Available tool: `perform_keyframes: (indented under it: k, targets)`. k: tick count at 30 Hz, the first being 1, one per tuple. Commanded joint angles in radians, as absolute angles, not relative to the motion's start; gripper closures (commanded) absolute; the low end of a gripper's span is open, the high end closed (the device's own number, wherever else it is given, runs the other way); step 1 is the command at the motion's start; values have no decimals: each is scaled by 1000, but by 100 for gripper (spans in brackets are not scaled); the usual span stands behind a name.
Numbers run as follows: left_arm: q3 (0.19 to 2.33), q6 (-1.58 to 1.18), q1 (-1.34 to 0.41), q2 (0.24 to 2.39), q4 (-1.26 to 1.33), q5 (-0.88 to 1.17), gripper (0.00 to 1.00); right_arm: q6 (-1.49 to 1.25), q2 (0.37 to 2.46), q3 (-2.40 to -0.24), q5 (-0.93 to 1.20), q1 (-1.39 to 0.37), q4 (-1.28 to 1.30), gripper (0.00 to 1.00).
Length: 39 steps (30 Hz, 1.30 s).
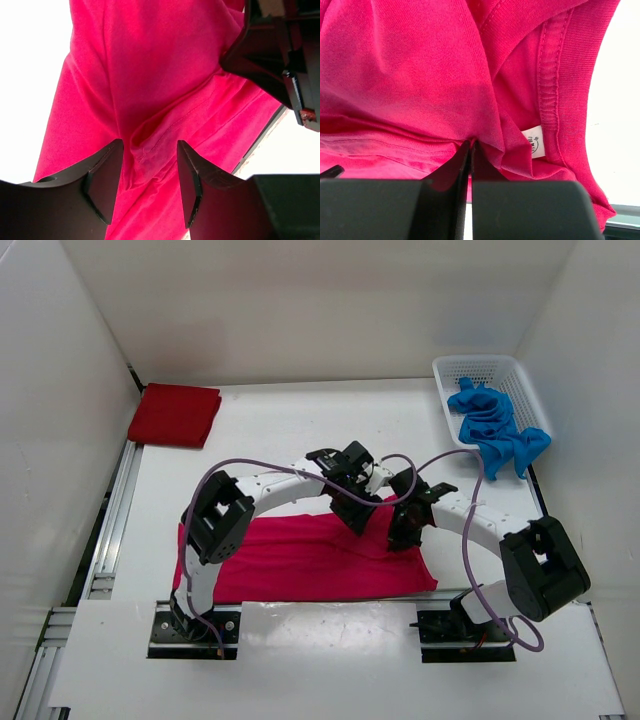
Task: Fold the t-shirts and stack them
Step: Fold the other side of the tshirt into a rectangle
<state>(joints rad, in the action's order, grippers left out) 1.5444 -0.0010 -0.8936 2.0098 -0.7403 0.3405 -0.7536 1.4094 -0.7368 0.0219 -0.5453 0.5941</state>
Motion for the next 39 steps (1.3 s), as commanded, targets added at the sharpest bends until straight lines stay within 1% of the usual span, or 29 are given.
perform_keyframes:
  k: [1, 9, 10, 11, 12, 13, 15, 17, 18, 25, 28, 30, 32, 36, 39]
  targets:
    - [1568, 0, -907, 2028, -723, 333, 42, -765, 1413, -759, 11, -543, 569, 100]
    - [1568, 0, -907, 2037, -723, 314, 44, -765, 1404, -778, 11, -543, 578, 100]
    - [1559, 0, -907, 2037, -723, 314, 46, -765, 1404, -778, 11, -543, 578, 100]
    - [1559, 0, -907, 2037, -723, 314, 49, -765, 1394, -778, 11, -543, 578, 100]
    - [1559, 0, -907, 2037, -723, 314, 54, -765, 1394, -778, 11, -543, 578, 100]
    - [1568, 0, -907, 2028, -723, 314, 66, -765, 1394, -778, 11, -543, 578, 100]
    - [1568, 0, -907, 2019, -732, 314, 76, -756, 1394, -787, 2, -543, 588, 100]
    - [1568, 0, -907, 2005, -742, 327, 84, -756, 1394, -787, 2, -543, 588, 100]
    - [1568, 0, -907, 1993, -742, 327, 90, -756, 1394, -787, 2, -543, 588, 100]
    - [1537, 0, -907, 1945, -802, 336, 90, -735, 1358, -830, -29, -543, 638, 100]
    - [1505, 0, -882, 1864, -821, 357, 90, -707, 1295, -885, -101, -592, 713, 100]
    - [1476, 0, -873, 1806, -830, 357, 90, -698, 1260, -885, -112, -613, 738, 100]
    - [1448, 0, -885, 1784, -830, 357, 90, -698, 1215, -858, -100, -636, 747, 100]
    - [1369, 0, -916, 1784, -830, 357, 90, -733, 1171, -720, -100, -637, 721, 100]
    - [1348, 0, -916, 1807, -796, 368, 90, -744, 1195, -690, -91, -637, 612, 100]
